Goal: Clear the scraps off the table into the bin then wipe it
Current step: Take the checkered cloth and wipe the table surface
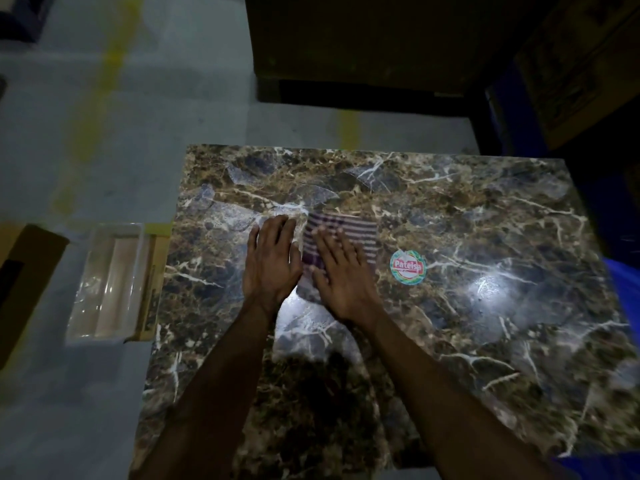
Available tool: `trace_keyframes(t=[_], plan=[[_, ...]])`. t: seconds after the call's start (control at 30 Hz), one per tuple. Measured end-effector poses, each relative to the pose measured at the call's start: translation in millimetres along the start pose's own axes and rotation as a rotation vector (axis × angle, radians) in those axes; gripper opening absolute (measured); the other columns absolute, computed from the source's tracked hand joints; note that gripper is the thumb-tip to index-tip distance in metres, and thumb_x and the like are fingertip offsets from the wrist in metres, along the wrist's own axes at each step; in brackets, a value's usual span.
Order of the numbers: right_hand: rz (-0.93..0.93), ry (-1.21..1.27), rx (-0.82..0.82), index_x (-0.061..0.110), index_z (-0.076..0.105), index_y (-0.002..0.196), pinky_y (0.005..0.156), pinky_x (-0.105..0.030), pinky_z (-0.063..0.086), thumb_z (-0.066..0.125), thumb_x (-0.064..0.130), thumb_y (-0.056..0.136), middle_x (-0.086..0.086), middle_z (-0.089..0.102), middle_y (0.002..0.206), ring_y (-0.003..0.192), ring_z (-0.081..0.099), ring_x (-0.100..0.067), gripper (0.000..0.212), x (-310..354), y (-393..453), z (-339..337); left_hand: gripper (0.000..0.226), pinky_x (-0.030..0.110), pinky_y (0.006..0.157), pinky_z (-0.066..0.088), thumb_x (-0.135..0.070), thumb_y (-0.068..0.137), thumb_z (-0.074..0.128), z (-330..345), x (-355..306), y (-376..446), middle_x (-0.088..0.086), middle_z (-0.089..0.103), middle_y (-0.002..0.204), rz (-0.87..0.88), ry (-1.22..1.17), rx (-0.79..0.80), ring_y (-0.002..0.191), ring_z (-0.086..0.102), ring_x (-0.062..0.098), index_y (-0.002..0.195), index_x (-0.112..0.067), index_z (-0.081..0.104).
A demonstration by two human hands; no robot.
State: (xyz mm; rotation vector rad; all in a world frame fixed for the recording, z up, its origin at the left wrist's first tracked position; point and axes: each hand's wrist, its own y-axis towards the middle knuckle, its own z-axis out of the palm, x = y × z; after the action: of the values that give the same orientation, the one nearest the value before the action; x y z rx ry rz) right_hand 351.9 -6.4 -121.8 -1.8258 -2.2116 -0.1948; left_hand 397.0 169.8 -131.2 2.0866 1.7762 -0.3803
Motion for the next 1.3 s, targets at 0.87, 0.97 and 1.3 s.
trace_keyframes(t=[0.87, 0.97, 1.3], plan=[[0.129, 0.015, 0.002, 0.032, 0.01, 0.167, 0.129, -0.048, 0.009, 0.025, 0.055, 0.108, 0.01, 0.01, 0.174, 0.161, 0.001, -0.017, 0.065, -40, -148, -11, 0.053, 0.044, 0.129, 0.013, -0.035, 0.112, 0.028, -7, -49, -189, -0.001, 0.019, 0.172, -0.118, 0.01, 0.036, 0.16, 0.009, 0.018, 0.164, -0.023, 0.026], [0.199, -0.007, -0.04, 0.023, 0.014, 0.167, 0.129, -0.05, 0.007, 0.022, 0.055, 0.109, 0.002, 0.013, 0.174, 0.162, 0.001, -0.021, 0.067, -21, -122, -2, 0.053, 0.045, 0.128, 0.015, -0.033, 0.112, 0.031, -7, -50, -188, 0.001, 0.022, 0.171, -0.122, 0.036, 0.031, 0.16, 0.012, 0.019, 0.163, -0.022, 0.028], [-0.024, -0.028, 0.058, 0.034, 0.012, 0.167, 0.127, -0.051, 0.016, 0.033, 0.049, 0.107, 0.01, 0.012, 0.174, 0.161, 0.005, -0.018, 0.065, -42, -213, -12, 0.053, 0.046, 0.127, 0.018, -0.032, 0.11, 0.033, -5, -48, -186, 0.002, 0.024, 0.171, -0.116, 0.056, 0.022, 0.158, 0.017, 0.021, 0.162, -0.022, 0.031]])
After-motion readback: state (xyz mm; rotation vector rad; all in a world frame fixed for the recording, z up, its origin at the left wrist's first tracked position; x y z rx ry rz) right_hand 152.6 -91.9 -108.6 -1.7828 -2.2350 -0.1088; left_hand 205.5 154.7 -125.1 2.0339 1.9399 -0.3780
